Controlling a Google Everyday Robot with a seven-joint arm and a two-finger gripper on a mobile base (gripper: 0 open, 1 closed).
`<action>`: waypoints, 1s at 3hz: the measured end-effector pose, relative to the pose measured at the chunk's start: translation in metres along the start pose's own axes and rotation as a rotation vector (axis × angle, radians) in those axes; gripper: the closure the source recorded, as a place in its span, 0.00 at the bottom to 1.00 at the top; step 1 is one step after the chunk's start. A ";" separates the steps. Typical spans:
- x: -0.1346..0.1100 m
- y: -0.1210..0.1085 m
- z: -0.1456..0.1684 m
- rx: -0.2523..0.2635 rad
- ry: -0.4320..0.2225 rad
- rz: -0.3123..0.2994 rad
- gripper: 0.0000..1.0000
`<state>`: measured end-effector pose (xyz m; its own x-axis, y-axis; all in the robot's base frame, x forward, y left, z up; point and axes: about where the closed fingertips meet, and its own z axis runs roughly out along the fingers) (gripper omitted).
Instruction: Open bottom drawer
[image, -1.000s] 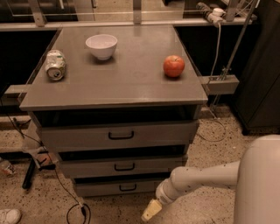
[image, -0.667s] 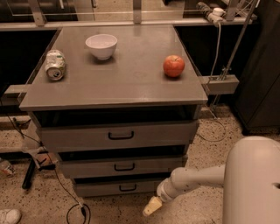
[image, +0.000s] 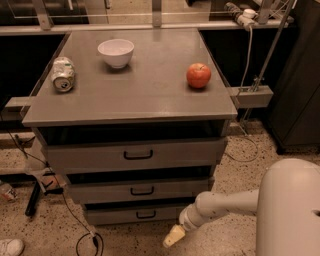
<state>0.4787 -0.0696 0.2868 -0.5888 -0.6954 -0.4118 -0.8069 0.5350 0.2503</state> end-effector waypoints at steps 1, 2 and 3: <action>0.007 -0.015 0.025 0.032 -0.029 0.016 0.00; 0.004 -0.036 0.038 0.111 -0.095 0.028 0.00; -0.004 -0.054 0.037 0.182 -0.154 0.021 0.00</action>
Offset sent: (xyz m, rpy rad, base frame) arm 0.0572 -0.0106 -0.0588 0.0228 -0.2312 -0.1769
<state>0.5266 -0.0777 0.2423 -0.5801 -0.6094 -0.5405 -0.7648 0.6359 0.1038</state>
